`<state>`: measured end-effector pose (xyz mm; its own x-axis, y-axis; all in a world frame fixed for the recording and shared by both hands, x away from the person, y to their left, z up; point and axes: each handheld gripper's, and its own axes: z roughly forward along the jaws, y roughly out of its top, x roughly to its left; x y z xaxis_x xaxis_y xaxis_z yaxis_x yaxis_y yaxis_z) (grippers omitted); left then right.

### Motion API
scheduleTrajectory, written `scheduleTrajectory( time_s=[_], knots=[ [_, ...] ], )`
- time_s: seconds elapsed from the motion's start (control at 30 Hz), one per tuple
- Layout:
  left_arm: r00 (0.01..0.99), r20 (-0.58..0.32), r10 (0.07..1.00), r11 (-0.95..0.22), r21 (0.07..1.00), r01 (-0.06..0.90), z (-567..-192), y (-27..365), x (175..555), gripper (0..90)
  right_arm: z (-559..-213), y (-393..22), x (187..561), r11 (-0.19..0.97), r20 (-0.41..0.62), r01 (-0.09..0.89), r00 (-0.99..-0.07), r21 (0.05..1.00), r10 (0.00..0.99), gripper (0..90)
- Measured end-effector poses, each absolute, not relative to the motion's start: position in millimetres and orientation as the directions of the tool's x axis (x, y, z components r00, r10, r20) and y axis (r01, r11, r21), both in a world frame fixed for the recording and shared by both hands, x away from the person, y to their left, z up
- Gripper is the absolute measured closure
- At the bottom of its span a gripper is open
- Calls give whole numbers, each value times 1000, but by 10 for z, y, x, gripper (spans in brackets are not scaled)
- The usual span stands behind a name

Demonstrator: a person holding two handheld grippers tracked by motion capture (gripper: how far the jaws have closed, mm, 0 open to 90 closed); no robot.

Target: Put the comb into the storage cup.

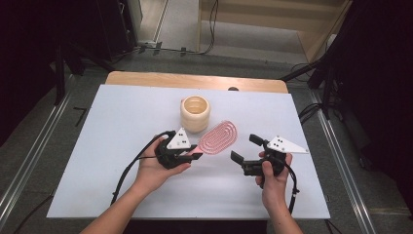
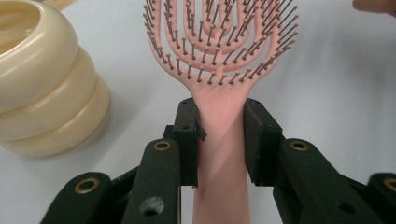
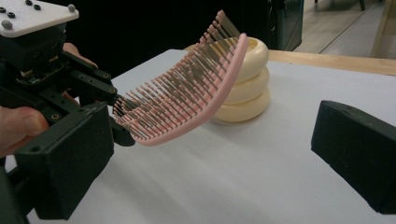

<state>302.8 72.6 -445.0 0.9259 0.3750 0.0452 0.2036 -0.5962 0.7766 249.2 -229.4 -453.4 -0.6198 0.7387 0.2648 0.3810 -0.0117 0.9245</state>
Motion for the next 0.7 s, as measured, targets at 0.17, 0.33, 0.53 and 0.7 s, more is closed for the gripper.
scheduleTrajectory(
  time_s=[0.17,0.33,0.53,0.7],
  knots=[
    [918,62,391,-576,794,192,-4452,700,3001,702,-4490,-2216,2542,-53,309,394,-624,917,718,0],
    [913,55,404,-556,807,197,-4480,674,2983,701,-4451,-2110,2595,-77,340,421,-598,904,726,0],
    [902,53,429,-517,833,197,-4492,660,2962,701,-4392,-1981,2674,-102,380,450,-585,887,716,0],
    [893,70,444,-493,851,179,-4469,627,2914,701,-4367,-1933,2754,-167,449,495,-531,853,719,81]
  ],
)
